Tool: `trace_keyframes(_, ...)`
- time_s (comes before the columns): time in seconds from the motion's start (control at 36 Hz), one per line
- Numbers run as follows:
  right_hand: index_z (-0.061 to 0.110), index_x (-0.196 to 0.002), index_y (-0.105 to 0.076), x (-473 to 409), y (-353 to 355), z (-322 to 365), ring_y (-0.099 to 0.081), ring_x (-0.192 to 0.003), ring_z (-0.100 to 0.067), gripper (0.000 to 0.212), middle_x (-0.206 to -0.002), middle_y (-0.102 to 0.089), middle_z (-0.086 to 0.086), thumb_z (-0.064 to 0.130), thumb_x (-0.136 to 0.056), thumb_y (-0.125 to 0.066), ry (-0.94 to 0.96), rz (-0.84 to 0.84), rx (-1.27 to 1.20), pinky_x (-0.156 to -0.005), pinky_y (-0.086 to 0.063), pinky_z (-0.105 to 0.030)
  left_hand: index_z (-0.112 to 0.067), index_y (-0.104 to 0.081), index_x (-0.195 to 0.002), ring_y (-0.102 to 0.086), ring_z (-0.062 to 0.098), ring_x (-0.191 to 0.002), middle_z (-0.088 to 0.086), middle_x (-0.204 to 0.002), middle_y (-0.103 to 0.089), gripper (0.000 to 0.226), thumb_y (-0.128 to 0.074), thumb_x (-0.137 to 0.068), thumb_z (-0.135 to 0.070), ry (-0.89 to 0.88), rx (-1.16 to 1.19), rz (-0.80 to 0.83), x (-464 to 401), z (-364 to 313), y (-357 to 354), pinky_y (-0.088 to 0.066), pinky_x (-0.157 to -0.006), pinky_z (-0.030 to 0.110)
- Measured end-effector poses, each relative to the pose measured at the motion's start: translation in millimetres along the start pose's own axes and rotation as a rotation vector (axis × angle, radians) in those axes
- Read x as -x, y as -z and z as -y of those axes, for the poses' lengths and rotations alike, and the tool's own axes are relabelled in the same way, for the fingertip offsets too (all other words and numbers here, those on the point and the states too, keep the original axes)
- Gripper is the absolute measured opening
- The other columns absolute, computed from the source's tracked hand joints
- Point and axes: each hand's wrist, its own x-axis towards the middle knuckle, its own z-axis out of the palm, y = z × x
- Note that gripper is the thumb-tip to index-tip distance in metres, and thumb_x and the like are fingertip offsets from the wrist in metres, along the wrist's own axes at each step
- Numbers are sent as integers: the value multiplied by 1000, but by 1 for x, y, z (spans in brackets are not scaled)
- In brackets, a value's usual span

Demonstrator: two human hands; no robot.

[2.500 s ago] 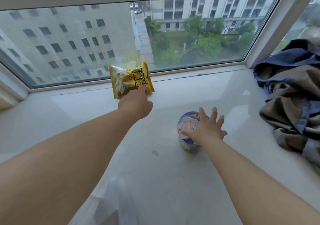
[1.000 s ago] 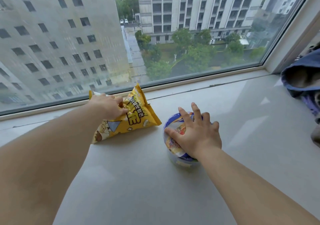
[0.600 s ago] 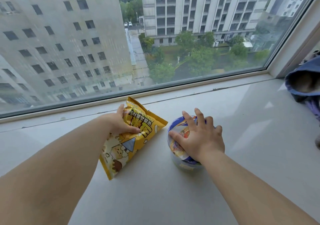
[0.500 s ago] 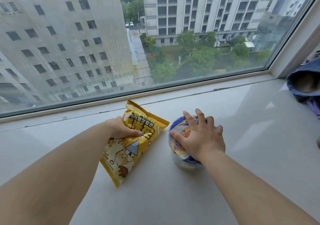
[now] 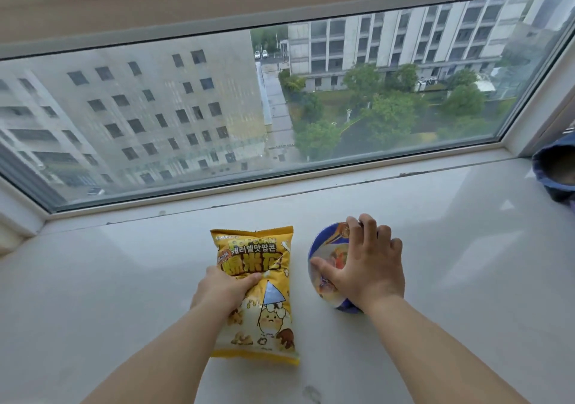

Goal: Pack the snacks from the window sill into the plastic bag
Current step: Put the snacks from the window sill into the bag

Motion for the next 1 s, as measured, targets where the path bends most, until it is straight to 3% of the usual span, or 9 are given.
trace_keyframes(0.19, 22, -108, -47, 69, -6, 9, -43, -94, -24, 79, -113, -44, -2, 62, -47, -78, 153, -240, -143, -72, -36, -37, -10, -39, -120, -57, 31, -107, 11, -117, -57, 75, -69, -73, -60, 110, 25, -52, 60, 14, -2, -48, -83, 38)
trace_keyframes(0.33, 26, -93, -51, 89, 3, 20, -60, -85, -21, 58, -104, -47, 4, 69, -58, -67, 220, -124, -278, -54, -51, -30, -10, -38, -121, -57, 30, -108, 10, -118, -57, 71, -69, -75, -56, 120, -33, -76, 82, 19, 3, -46, -80, 37)
trace_keyframes(0.39, 28, -99, -57, 88, 7, 19, -56, -99, -22, 64, -115, -45, 3, 77, -58, -60, 186, -5, -267, -74, -52, -35, -11, -38, -121, -57, 30, -108, 10, -119, -57, 71, -69, -75, -56, 118, -66, -73, 85, 20, 5, -45, -78, 36)
trace_keyframes(0.44, 32, -119, -52, 79, 13, 14, -31, -130, -25, 81, -143, -25, -1, 82, -55, -48, 188, 209, -227, -105, -33, -42, -12, -38, -120, -58, 30, -108, 9, -119, -57, 72, -69, -74, -57, 119, -80, -65, 85, 23, 6, -45, -79, 36)
trace_keyframes(0.53, 40, -142, -27, 59, 25, 5, 11, -145, -27, 101, -157, 15, 3, 78, -53, -53, 135, 587, -272, -116, -9, -46, -11, -38, -121, -57, 30, -109, 9, -119, -57, 74, -70, -73, -58, 122, -76, -64, 84, 25, 5, -46, -80, 37)
trace_keyframes(0.58, 42, -145, -19, 52, 22, 3, 5, -145, -28, 102, -157, 13, 2, 71, -59, -64, 106, 659, -295, -115, -15, -46, -11, -37, -122, -57, 30, -109, 10, -119, -57, 77, -70, -73, -60, 129, -68, -62, 81, 28, 4, -46, -79, 37)
trace_keyframes(0.69, 43, -145, -18, 57, 23, 10, -12, -138, -29, 114, -155, 0, 2, 79, -40, -43, 84, 637, -258, -109, -22, -42, -10, -38, -121, -57, 30, -108, 10, -118, -57, 81, -70, -70, -64, 135, -36, -41, 77, 33, 5, -49, -83, 38)
trace_keyframes(0.78, 41, -145, -14, 73, 27, 7, -17, -133, -29, 108, -152, -2, 2, 74, -47, -46, 49, 605, -281, -108, -25, -39, -11, -42, -121, -58, 29, -107, 9, -117, -59, 76, -69, -72, -62, 113, -26, -64, 85, 32, 10, -48, -82, 36)
trace_keyframes(1.0, 36, -147, -16, 153, 55, -17, -26, -129, -29, 101, -144, -17, -3, 65, -60, -58, -233, 574, -479, -108, -29, -35, -26, -57, -115, -62, 24, -99, -1, -109, -67, 26, -47, -95, -40, -378, -293, -190, 156, 26, 16, -46, -75, 30)
